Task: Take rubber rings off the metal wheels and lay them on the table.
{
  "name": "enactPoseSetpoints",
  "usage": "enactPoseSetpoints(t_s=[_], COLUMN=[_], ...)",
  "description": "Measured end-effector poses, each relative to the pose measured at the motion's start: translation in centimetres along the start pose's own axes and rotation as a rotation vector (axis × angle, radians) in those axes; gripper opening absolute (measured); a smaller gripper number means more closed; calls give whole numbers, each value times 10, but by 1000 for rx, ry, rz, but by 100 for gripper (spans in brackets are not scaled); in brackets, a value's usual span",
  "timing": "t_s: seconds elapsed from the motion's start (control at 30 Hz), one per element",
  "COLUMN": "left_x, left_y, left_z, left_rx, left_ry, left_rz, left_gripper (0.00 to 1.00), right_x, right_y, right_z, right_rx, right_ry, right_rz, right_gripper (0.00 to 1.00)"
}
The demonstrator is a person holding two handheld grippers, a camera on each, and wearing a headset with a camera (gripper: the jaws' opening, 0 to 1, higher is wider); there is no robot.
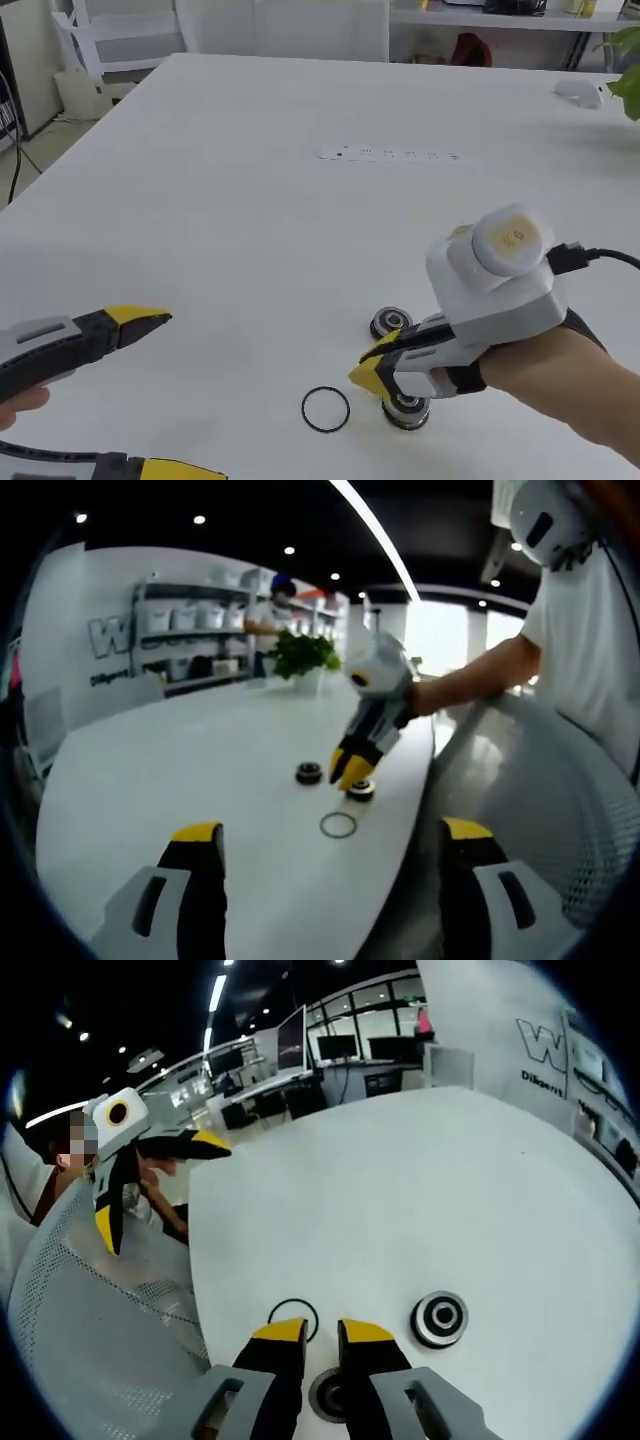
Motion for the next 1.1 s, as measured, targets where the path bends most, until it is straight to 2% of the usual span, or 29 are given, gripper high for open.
enactPoseSetpoints(t_s=[0.2, 0.3, 0.4, 0.53, 0.63, 0.73, 0.9, 0.97, 1.1], left_x=[0, 0, -2, 0, 0, -2, -4, -5, -4], left_y=[-1, -2, -1, 0, 1, 1, 3, 3, 4], left_z=[-3, -4, -3, -9, -13, -14, -18, -21, -30], left_rx=[-2, -6, -10, -11, -8, -9, -2, 0, 10], left_ry=[-11, -18, -25, -59, -63, -71, -81, -89, -108], left_rz=[7, 10, 12, -2, 3, -9, -10, -11, -4], left_gripper=[90, 90, 90, 88, 88, 88, 88, 88, 89], right_x=[1, 1, -1, 6, 9, 13, 18, 21, 24], right_y=[14, 21, 31, 42, 52, 59, 65, 66, 71], right_z=[-6, -12, -15, -8, -9, -4, 3, 7, 12], right_rx=[57, 110, 191, 240, 304, 311, 285, 265, 261], right_ry=[-3, -21, -36, -72, -107, -106, -85, -87, -87], right_rz=[-21, -44, -103, -107, -131, -121, -80, -65, -49], right_gripper=[12, 13, 15, 17, 21, 23, 26, 27, 30])
Point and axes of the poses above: the centre of the closed fingertips' face, and the gripper's own axes: y roughly backward along the fingers, x roughly to its right, z roughly out of its underside, the point moved 6 cm from there along y, roughly backward along the fingers, and after that the axes turned 11 degrees about -x, right-handed, at the moved point
